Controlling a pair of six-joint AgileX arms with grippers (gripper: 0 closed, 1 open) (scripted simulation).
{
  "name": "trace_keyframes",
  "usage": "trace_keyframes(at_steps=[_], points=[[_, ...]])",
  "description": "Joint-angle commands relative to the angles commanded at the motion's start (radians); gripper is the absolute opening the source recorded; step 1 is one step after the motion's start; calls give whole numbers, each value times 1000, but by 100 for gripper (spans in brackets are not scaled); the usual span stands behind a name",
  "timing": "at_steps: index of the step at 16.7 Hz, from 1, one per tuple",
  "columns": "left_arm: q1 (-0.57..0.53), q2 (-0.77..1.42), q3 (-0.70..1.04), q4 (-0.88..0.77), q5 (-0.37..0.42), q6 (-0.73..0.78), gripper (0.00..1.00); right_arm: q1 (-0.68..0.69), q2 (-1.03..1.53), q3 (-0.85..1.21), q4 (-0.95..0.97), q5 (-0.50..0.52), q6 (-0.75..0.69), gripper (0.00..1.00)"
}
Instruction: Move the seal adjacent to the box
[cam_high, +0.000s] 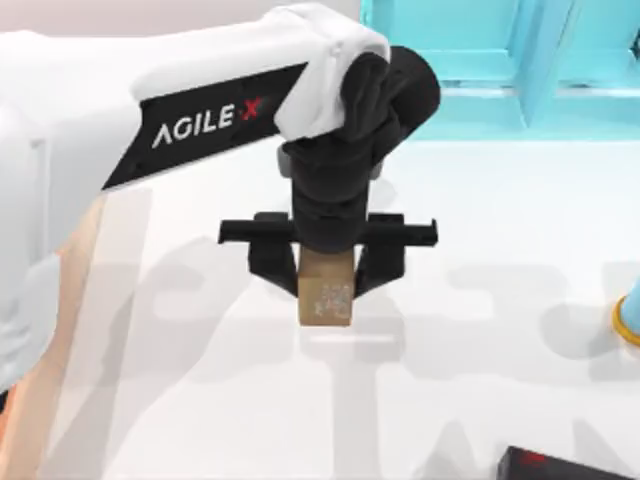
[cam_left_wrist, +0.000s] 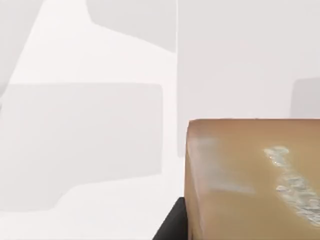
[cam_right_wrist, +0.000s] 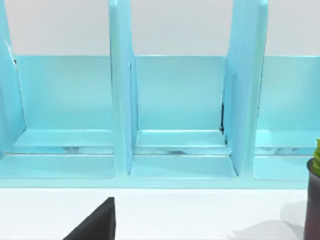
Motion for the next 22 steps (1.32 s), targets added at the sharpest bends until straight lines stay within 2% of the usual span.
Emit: trace_keyframes(at_steps=[5, 13, 16, 22], points=[[74, -228, -165, -57, -4, 114, 0, 0, 0, 0, 0, 0, 0, 100], [301, -701, -506, -176, -1, 279, 0, 0, 0, 0, 0, 0, 0, 100], [338, -769, -560, -194, 0, 305, 0, 0, 0, 0, 0, 0, 0, 100], [336, -768, -575, -176, -1, 307, 0, 0, 0, 0, 0, 0, 0, 100]])
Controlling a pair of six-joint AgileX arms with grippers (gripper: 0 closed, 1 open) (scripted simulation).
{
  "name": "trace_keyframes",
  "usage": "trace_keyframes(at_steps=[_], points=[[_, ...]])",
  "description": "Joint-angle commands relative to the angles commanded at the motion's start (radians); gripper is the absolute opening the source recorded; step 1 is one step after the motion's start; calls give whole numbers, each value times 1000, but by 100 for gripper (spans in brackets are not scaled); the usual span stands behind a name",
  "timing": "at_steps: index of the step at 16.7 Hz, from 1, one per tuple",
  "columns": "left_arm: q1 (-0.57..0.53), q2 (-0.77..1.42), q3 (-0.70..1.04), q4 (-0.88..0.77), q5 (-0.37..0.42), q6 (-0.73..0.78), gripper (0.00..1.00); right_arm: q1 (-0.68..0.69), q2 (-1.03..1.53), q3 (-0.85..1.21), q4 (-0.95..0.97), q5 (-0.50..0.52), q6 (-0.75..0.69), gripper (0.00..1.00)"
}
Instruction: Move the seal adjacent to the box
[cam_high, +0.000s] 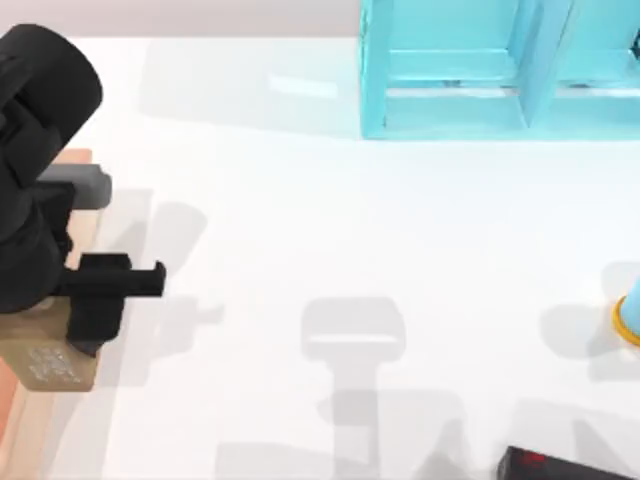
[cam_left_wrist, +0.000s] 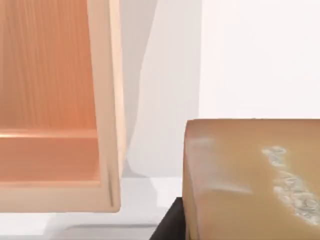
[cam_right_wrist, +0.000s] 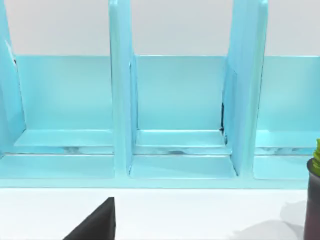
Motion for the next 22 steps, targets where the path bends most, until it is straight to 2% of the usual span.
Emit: trace_keyframes(at_steps=[7, 12, 22], points=[[9, 12, -216, 230, 1, 5, 0, 0, 0, 0, 0, 0, 0, 100], [9, 15, -230, 243, 1, 5, 0, 0, 0, 0, 0, 0, 0, 100], [9, 15, -230, 243, 1, 5, 75, 0, 0, 0, 0, 0, 0, 100]])
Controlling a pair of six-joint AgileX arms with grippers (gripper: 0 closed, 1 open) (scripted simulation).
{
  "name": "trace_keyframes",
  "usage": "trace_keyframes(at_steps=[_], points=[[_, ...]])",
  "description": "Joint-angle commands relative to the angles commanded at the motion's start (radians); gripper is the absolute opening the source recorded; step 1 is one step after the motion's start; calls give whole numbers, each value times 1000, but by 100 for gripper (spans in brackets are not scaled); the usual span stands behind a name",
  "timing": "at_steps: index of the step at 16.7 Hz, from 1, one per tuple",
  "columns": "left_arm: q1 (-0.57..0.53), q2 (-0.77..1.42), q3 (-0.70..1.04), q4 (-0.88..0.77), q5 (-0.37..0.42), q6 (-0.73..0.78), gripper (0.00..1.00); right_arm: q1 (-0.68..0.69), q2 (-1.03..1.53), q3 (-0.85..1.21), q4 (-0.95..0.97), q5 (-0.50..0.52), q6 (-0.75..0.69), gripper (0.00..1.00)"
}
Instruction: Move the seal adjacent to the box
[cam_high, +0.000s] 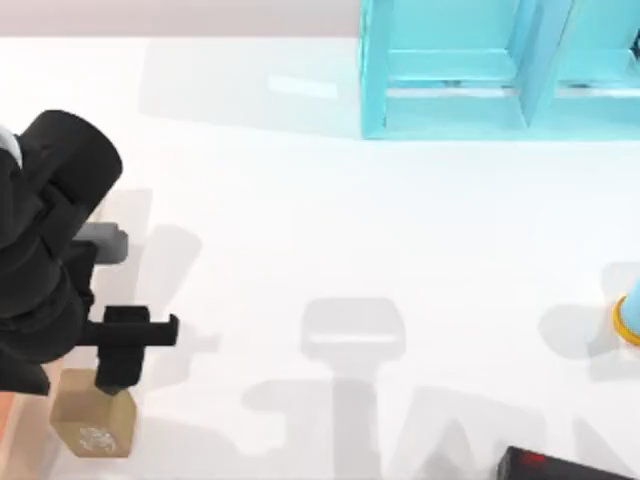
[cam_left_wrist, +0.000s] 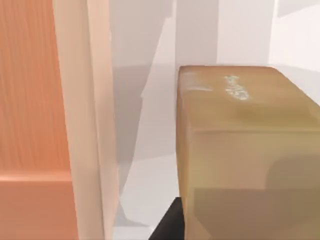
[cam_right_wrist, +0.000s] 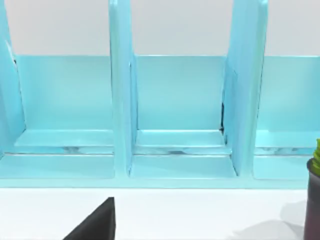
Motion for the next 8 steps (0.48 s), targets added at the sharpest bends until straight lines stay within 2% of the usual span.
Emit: trace_keyframes(at_steps=[3, 8], points=[[0, 0, 0, 0, 0, 0, 98, 0, 0, 0, 0, 0, 0, 100], [0, 0, 0, 0, 0, 0, 100, 0, 0, 0, 0, 0, 0, 100]])
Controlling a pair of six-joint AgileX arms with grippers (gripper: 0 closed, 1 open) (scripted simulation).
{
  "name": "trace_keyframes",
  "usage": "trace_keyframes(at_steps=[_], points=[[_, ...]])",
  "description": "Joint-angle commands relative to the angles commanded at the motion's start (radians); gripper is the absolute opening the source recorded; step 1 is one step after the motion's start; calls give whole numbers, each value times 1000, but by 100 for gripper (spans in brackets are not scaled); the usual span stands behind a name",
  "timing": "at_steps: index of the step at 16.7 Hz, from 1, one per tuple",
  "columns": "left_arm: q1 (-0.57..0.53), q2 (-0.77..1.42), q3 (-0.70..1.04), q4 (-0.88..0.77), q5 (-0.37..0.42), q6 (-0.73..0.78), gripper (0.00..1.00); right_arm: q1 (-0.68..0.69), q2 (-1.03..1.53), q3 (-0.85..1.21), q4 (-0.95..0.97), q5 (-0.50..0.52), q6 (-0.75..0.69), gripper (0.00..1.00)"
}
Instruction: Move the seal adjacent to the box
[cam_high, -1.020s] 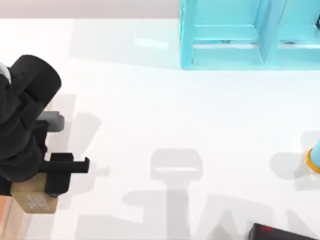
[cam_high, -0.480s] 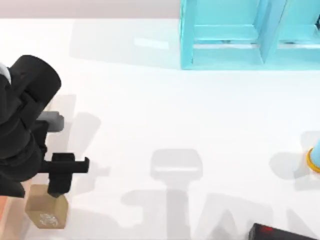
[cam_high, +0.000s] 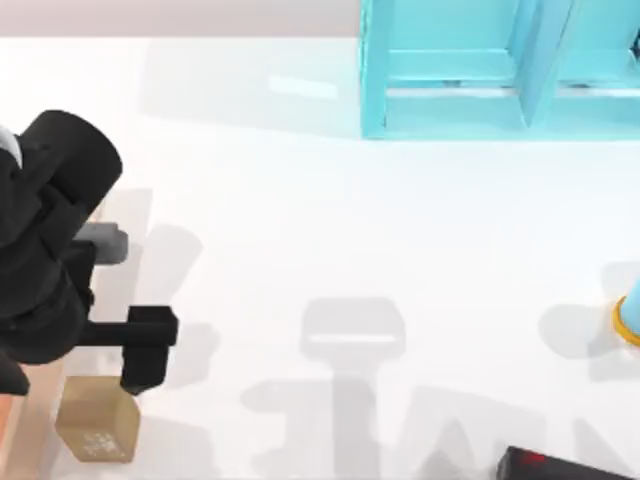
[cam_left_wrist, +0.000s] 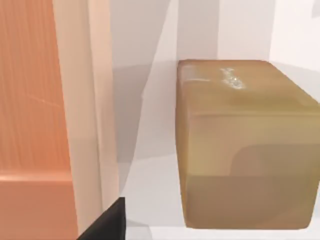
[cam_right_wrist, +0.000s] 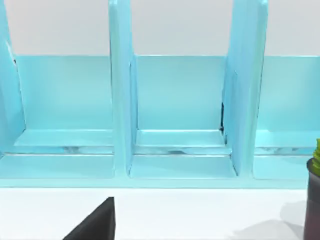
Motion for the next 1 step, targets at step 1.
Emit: trace_keyframes(at_steps=[1], points=[[0, 0, 0, 0, 0, 0, 100, 0, 0, 0, 0, 0, 0, 100]])
